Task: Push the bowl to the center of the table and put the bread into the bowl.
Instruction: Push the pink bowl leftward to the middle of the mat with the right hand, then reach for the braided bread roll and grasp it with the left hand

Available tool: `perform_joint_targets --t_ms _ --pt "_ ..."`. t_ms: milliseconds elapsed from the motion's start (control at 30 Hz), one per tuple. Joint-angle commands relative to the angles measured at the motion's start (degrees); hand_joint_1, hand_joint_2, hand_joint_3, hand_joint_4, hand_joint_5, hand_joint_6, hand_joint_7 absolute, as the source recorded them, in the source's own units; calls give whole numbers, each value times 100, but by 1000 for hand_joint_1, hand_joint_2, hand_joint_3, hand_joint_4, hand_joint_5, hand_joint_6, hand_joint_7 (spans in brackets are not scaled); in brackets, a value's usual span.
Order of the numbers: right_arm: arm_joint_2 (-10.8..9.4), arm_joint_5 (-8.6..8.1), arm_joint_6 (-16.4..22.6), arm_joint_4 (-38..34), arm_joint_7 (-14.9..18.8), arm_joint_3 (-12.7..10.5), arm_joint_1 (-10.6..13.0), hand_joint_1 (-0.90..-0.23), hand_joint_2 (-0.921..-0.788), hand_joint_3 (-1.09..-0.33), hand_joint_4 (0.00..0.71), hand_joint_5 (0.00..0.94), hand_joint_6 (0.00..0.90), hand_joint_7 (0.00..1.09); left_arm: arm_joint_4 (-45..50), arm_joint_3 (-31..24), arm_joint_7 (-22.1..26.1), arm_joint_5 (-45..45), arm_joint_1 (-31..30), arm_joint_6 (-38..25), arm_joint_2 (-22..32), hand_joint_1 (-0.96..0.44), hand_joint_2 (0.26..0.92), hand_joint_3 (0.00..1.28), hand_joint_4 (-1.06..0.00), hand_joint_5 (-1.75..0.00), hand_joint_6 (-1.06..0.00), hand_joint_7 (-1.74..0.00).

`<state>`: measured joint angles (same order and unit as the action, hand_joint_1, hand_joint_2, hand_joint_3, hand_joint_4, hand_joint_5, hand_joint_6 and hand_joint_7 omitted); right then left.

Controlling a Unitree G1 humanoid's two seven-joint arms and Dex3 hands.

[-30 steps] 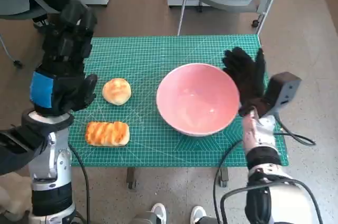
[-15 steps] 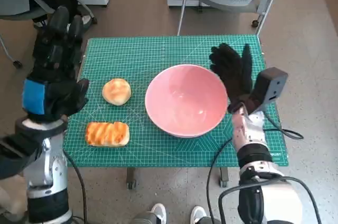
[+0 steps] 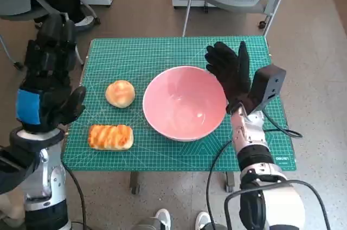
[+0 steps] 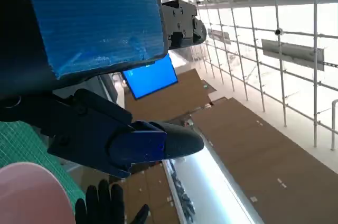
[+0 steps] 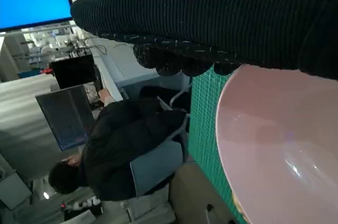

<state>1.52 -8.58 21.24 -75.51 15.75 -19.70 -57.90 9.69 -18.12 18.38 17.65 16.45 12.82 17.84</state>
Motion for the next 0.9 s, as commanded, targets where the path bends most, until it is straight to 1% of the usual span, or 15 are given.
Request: perform_joint_targets --t_ms 33,133,233,367,500,567,633,700,767,800,867,900 --pt "1 92 -100 -85 74 59 4 -648 -921 -902 483 2 591 165 146 -74 -80 -91 -123 78 92 -612 921 387 -49 -16 -3 -328" --pt "65 127 -34 -55 73 110 -40 -641 -921 -910 477 1 573 161 188 -87 -125 -123 -168 87 88 -611 921 386 -55 -17 -5 -341" --pt "113 125 24 -21 95 133 -81 -631 -921 -925 465 0 546 152 198 -91 -151 -149 -189 101 81 -611 921 385 -59 -17 -4 -351" --pt "254 79 266 118 253 135 -213 -627 -921 -936 450 0 501 136 141 -113 -180 -169 -189 133 73 -614 921 385 -61 -16 0 -362" --pt "326 33 483 207 424 134 -265 -634 -921 -933 440 0 474 127 125 -101 -200 -184 -185 154 63 -612 921 386 -62 -15 1 -366" --pt "413 -57 747 317 724 102 -313 -648 -921 -910 428 0 462 124 74 -81 -208 -188 -147 173 48 -607 921 387 -62 -14 1 -367" --pt "460 -123 906 374 917 87 -341 -659 -921 -886 412 0 448 117 44 -65 -216 -189 -124 184 40 -604 921 388 -61 -13 1 -367" --pt "498 -254 1072 467 1215 35 -378 -673 -921 -858 396 0 434 111 14 -38 -228 -203 -93 190 28 -602 921 388 -61 -12 1 -367" --pt "542 -435 1387 695 1681 -8 -396 -681 -921 -835 383 0 423 104 -38 6 -230 -203 -32 195 7 -602 921 388 -61 -12 1 -365" --pt "557 -500 1516 786 1854 -12 -396 -685 -921 -821 369 0 413 98 -62 22 -228 -198 -5 197 1 -602 921 387 -60 -11 1 -364" --pt "572 -578 1641 854 2034 -15 -394 -688 -921 -808 356 0 403 92 -87 39 -228 -192 19 204 -1 -602 921 387 -59 -10 1 -362" --pt "584 -676 1740 983 2244 -19 -386 -689 -921 -803 352 0 400 90 -108 64 -219 -175 54 196 -9 -602 921 387 -59 -9 1 -361"
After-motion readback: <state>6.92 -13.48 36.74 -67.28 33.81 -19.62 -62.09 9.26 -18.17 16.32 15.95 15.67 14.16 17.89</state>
